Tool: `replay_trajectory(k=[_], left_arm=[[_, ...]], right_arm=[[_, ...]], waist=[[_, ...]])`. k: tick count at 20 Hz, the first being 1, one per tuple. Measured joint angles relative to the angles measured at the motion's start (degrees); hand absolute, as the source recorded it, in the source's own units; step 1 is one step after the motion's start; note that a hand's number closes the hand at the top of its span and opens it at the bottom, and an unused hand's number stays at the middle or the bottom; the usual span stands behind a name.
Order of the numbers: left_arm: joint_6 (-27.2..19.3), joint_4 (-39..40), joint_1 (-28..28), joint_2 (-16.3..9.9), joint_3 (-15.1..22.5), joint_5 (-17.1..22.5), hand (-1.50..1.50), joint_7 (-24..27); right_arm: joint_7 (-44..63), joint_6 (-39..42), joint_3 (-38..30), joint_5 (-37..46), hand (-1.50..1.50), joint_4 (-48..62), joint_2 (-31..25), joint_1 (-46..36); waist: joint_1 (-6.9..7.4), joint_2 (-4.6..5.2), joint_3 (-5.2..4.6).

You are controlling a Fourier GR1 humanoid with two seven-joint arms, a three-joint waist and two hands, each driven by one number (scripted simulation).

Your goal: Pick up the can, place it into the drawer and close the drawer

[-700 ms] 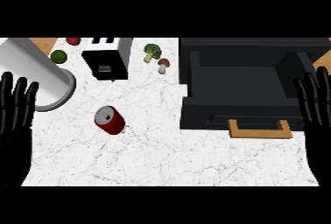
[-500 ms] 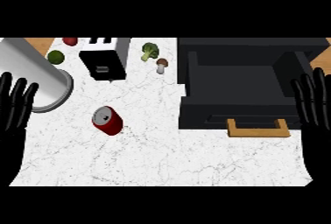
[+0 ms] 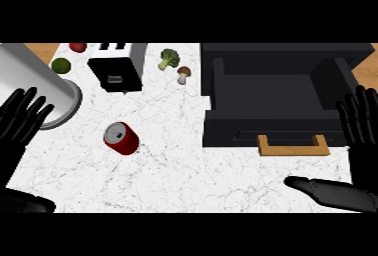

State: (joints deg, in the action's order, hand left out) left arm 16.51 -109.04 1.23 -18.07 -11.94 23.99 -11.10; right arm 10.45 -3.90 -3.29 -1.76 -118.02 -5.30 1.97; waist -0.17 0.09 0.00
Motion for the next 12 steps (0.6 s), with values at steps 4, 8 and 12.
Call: replay_trajectory(k=[4,8,12], left_arm=[[0.6,0.9,-1.8,-0.6,-1.3,1.4,-1.50,-3.0],[1.3,2.8,-4.2,-0.7,-2.2,2.2,-1.50,-4.6],[2.1,3.6,-3.6,0.4,-1.7,0.9,-1.50,-4.7]], right_arm=[[1.0,-0.1,-0.8,0.1,-1.50,0.6,0.0,0.2],[0.7,0.4,-1.5,-0.1,-1.50,0.8,0.3,0.8],[-0.5,1.3,-1.5,-0.1,-1.50,-0.8,0.8,3.7]], waist=[[0.08,-0.07,0.00],[0.08,-0.10,0.00],[0.06,-0.12,0.00]])
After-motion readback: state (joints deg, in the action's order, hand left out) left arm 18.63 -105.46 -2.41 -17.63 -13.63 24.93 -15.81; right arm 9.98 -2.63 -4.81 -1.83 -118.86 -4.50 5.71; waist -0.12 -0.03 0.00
